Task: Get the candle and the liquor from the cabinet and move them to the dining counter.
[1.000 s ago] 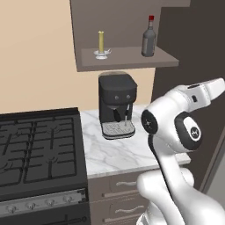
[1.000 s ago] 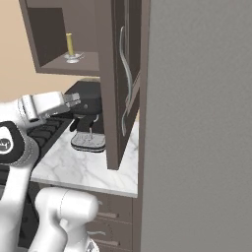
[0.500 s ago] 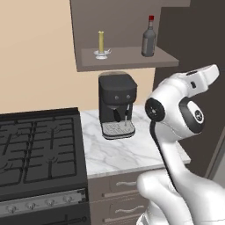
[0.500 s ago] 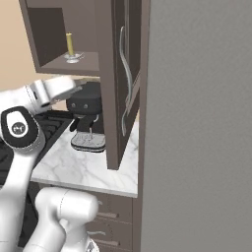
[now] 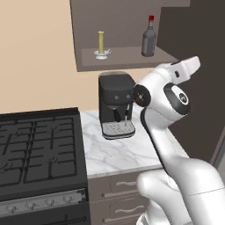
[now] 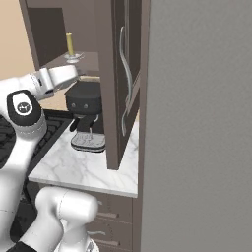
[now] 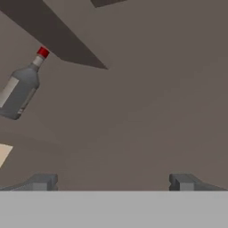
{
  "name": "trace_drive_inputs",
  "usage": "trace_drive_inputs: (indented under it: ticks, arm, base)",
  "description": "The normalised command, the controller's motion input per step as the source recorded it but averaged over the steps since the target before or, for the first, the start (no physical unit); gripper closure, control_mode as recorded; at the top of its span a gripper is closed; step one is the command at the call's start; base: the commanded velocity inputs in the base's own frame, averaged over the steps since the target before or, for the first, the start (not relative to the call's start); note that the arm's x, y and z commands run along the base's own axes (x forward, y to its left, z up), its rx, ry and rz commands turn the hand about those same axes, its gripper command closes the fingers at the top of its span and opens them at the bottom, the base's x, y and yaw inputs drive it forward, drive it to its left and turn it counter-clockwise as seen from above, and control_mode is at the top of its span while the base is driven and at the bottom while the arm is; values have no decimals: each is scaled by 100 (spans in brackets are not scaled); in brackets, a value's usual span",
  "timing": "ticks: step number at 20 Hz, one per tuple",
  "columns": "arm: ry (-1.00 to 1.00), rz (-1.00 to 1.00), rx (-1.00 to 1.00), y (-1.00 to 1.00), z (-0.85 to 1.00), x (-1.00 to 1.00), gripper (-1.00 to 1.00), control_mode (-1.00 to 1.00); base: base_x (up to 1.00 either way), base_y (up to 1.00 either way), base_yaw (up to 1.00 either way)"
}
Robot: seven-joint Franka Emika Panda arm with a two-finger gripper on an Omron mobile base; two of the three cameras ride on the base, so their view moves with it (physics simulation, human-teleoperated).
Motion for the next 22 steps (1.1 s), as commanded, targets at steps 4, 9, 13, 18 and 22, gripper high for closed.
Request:
trace_drive_inputs:
  ticks: [4, 9, 13, 18, 22]
  arm:
    - [0, 0, 3, 33, 0, 61, -100, -100]
    - [0, 1, 4, 13, 2, 55, -100, -100]
    - [0, 1, 1, 3, 17, 50, -100, -100]
    - [4, 2, 1, 0, 22, 37, -100, -100]
    - [7, 3, 2, -5, 7, 25, -100, -100]
  base:
    - [0, 0, 0]
    - [0, 0, 0]
    - [0, 0, 0]
    - [0, 0, 0]
    - [0, 0, 0]
